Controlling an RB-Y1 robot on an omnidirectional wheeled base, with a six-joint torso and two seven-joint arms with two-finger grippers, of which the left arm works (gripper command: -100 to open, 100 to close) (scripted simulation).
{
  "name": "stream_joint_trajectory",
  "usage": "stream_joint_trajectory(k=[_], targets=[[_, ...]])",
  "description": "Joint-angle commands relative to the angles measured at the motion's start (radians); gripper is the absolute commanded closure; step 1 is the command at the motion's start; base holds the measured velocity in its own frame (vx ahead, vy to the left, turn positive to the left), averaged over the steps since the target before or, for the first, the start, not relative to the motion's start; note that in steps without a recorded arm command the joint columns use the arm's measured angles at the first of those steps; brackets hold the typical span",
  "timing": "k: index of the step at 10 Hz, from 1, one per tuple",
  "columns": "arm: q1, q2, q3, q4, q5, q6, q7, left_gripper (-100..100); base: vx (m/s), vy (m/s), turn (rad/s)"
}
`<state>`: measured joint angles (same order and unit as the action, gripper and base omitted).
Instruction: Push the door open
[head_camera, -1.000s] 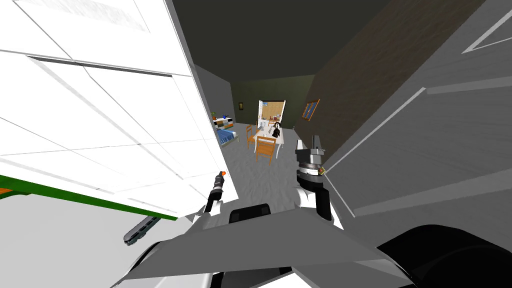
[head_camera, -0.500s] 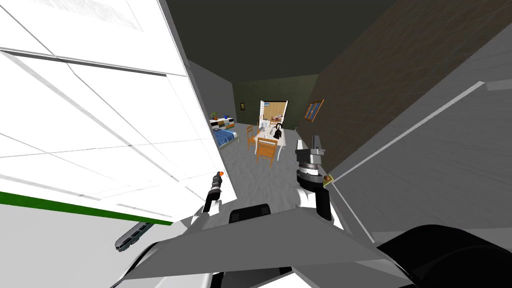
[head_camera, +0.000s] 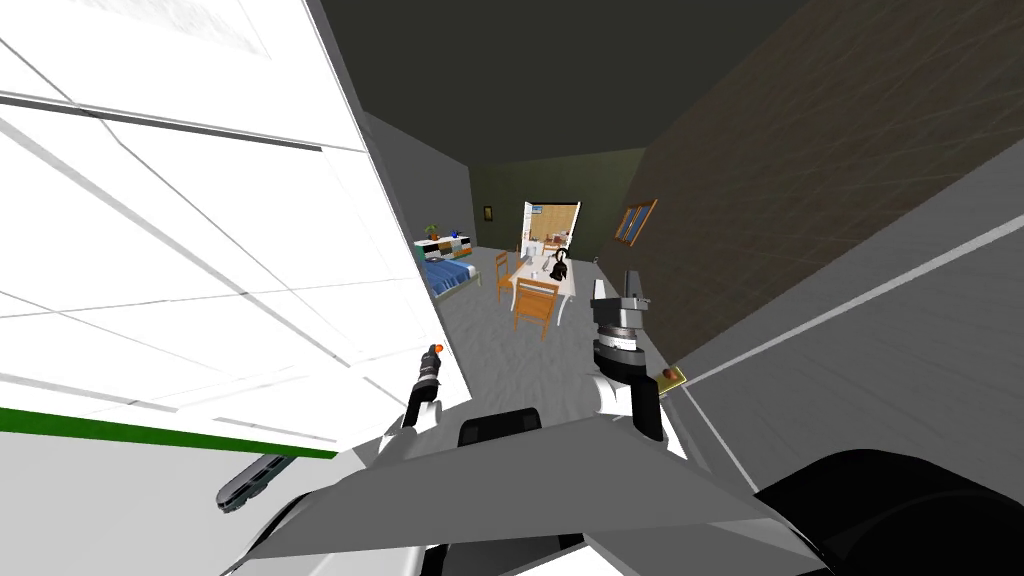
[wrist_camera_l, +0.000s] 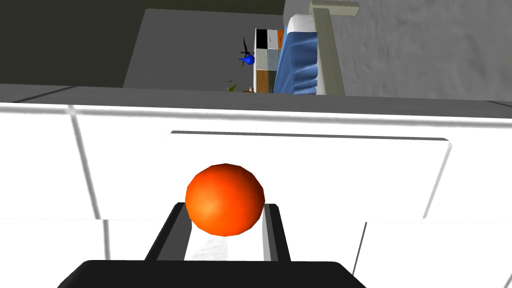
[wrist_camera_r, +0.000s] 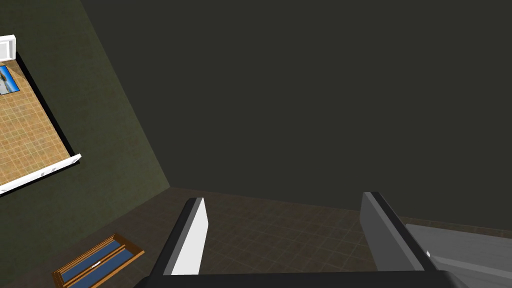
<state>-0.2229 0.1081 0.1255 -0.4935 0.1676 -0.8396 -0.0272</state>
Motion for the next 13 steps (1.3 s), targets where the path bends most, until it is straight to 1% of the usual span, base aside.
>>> stream_joint_trajectory(k=[1,2,5,6,8,11,12,13], targets=[[0.000,0.000,0.000,0.000,0.000,0.000,0.000,100,0.064,-0.018,0.038],[0.000,0.005,0.015,-0.002,0.010,0.000,-0.006,100,0.111,-0.012,0.036],[0.001,0.011,0.039,-0.001,0.026,-0.001,-0.016,100,0.198,-0.044,0.046],[0.001,0.011,0.039,-0.001,0.026,-0.001,-0.016,100,0.133,-0.038,0.035],[0.002,0.017,0.064,0.001,0.043,-0.003,-0.026,100,0.158,-0.021,0.038],[0.002,0.022,0.088,0.003,0.059,-0.004,-0.036,100,0.186,-0.070,0.054],[0.002,0.022,0.088,0.003,0.059,-0.004,-0.036,100,0.131,-0.038,0.029],[0.003,0.026,0.104,0.004,0.070,-0.005,-0.043,100,0.165,-0.022,0.029]])
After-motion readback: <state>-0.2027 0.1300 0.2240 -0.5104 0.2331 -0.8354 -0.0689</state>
